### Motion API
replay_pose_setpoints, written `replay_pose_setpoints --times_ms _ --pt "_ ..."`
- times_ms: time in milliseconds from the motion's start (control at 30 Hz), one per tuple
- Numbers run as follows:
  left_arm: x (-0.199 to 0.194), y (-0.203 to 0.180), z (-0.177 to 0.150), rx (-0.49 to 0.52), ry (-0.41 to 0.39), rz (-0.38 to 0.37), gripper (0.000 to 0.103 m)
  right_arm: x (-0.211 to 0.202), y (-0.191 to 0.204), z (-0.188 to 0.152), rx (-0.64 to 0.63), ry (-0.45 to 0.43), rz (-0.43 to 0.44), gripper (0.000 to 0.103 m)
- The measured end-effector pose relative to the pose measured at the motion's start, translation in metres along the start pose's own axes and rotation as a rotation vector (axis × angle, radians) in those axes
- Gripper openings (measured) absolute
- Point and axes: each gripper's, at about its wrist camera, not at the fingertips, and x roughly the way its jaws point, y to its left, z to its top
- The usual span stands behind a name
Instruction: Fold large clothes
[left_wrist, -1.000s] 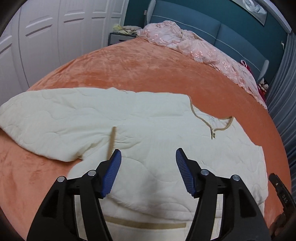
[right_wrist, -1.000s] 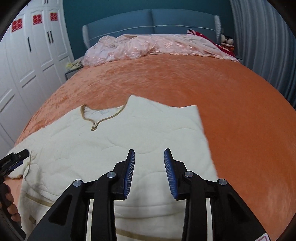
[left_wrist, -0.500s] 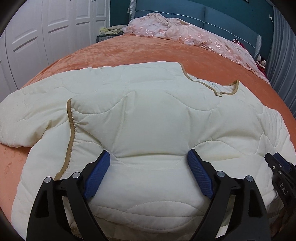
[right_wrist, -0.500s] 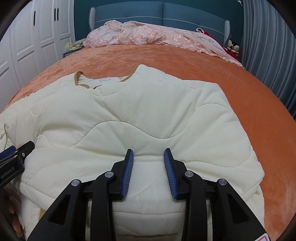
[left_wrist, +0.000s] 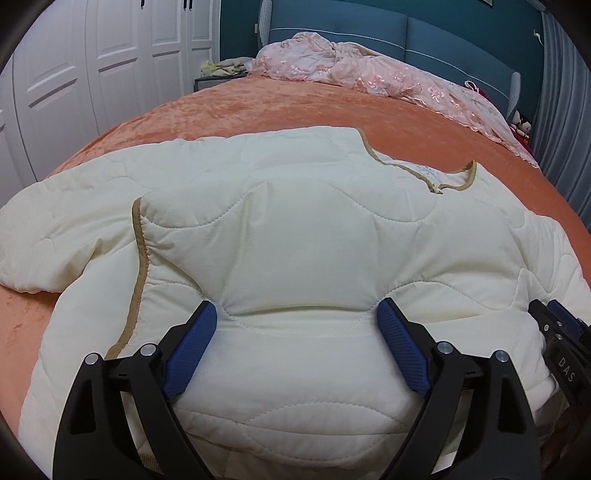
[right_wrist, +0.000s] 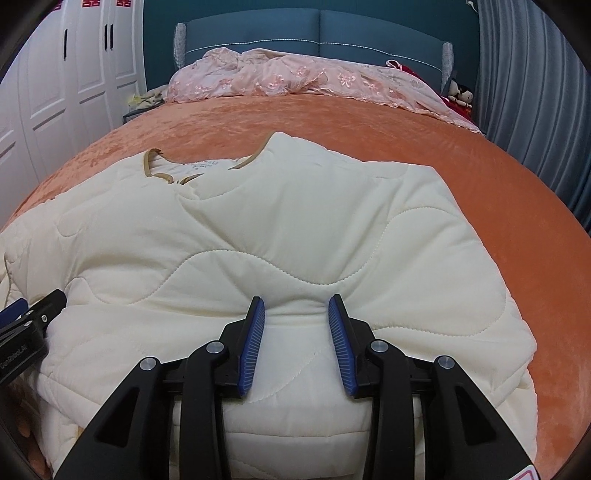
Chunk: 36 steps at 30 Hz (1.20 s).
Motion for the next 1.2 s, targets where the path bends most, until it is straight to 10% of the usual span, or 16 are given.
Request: replay_pose_setpoints --times_ms 200,467,700,833,1000,1200 --pt "-0.065 0.092 0.012 -0.27 0.007 -0.143 0.092 -0.02 -0.001 0.01 0.024 0.05 0.0 0.043" --pt "-0.118 0.359 -0.003 -0.746 -0.039 0.126 0.096 -0.115 0.035 -0.061 0.047 0.07 0.169 0.06" --pt "-0.094 0.45 0.006 -1.03 -0.088 0.007 0.086 -0.139 0.058 -0.093 0.097 0.139 0.198 0.06" --pt "-0.073 0.427 0.046 -0.895 -0.005 0.001 0.008 -0.15 0.056 -0.088 0.125 0.13 0.217 0.06" --pt "-0.131 0.298 0.13 -0.482 -0.14 -0.024 0.007 -0.16 0.049 -0.081 0.111 0.106 0.223 0.06" --pt "-0.173 0.062 0.153 -0.064 -0.162 -0.312 0.022 -0.168 0.031 -0.088 0.144 0.099 0.227 0.06"
